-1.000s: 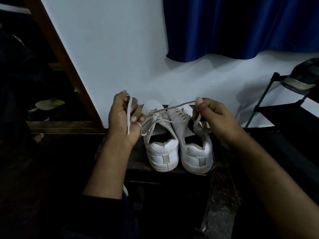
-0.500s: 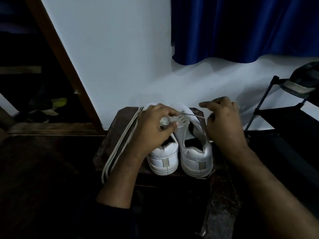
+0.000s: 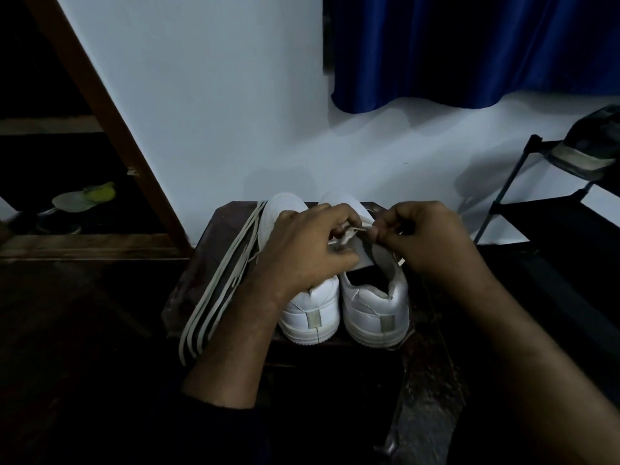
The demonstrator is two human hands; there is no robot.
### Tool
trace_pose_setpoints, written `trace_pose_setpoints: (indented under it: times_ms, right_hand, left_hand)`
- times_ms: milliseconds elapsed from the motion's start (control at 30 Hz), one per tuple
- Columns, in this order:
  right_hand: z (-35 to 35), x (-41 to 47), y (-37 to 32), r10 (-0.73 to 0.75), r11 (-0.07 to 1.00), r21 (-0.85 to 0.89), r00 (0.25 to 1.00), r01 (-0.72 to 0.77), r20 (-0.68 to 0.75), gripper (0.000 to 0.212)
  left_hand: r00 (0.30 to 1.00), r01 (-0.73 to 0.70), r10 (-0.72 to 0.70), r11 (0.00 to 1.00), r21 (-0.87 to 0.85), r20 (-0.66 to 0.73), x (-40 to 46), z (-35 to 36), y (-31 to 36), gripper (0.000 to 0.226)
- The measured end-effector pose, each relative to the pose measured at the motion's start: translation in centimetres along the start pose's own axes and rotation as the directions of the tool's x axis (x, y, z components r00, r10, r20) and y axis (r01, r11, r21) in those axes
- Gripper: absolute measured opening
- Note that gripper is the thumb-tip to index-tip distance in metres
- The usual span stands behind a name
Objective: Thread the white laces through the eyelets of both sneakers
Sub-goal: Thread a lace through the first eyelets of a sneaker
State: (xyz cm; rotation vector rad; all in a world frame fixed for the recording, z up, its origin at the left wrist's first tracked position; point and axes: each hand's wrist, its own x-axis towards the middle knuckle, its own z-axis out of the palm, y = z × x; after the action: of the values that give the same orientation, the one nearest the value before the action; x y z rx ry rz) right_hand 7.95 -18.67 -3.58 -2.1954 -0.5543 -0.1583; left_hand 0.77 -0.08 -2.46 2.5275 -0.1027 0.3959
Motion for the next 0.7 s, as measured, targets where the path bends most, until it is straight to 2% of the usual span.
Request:
trace_pose_setpoints:
  times_ms: [167,267,367,400,433,500,533,600,633,667,700]
  right_hand:
    - [0.2,0.2,0.8,0.076,0.994,0.073,0.997,-0.076,0.001,0.006]
    - [0.4,0.0,0.6,0.059,0.995,0.081,0.998,-0.059,-0.007,0.007]
    - [0.3,-0.1,0.5,0.056,0.994,0.09,0.998,-0.054,-0.017,0.004]
    - [0.3,-0.1,0.5,0.057,0.994,0.094,0.998,-0.056,-0.014,0.004]
    - [0.3,-0.1,0.6,0.063,0.992,0.11,0.998,-0.061,-0.012,0.004]
    - [0.4,-0.1,0.7,0.087,0.982,0.171,0.996,-0.085,-0.004,0.003]
    - [0.5,-0.1,0.7,0.099,0.973,0.207,0.995,-0.097,-0.001,0.003]
    - [0.5,-0.1,0.7,0.119,0.956,0.27,0.993,-0.117,0.006,0.004]
    - [0.5,-0.1,0.6,0.124,0.949,0.289,0.992,-0.122,0.011,0.005]
    - [0.5,-0.1,0.6,0.125,0.947,0.297,0.992,-0.124,0.017,0.005]
    - [0.5,-0.1,0.5,0.124,0.947,0.295,0.992,-0.124,0.022,0.005]
  left_hand:
    - [1.0,-0.009,0.006,0.996,0.091,0.028,-0.1,-0.1,0.1,0.039]
    - [0.999,-0.017,0.009,0.984,0.175,0.042,0.2,0.2,0.2,0.025]
    - [0.996,-0.088,0.084,0.949,0.303,0.026,0.5,0.8,0.6,0.019]
    - [0.993,-0.115,0.114,0.959,0.26,0.019,0.6,1.0,0.5,0.019]
    - [0.991,-0.132,0.131,0.982,0.136,0.014,0.7,1.1,0.4,0.017]
    - [0.99,-0.135,0.139,0.963,-0.233,0.002,0.7,0.9,0.2,0.01]
    - [0.994,-0.105,0.111,0.903,-0.417,-0.011,0.7,0.6,0.2,0.011]
    - [0.999,-0.009,-0.019,0.74,-0.673,-0.034,0.4,-0.1,0.6,0.032]
    - [0.994,0.022,-0.09,0.688,-0.725,-0.055,0.4,-0.3,0.8,0.043]
    - [0.986,0.035,-0.14,0.698,-0.716,-0.089,0.3,-0.4,1.0,0.05]
    - [0.98,0.043,-0.159,0.762,-0.646,-0.122,0.3,-0.3,0.9,0.051]
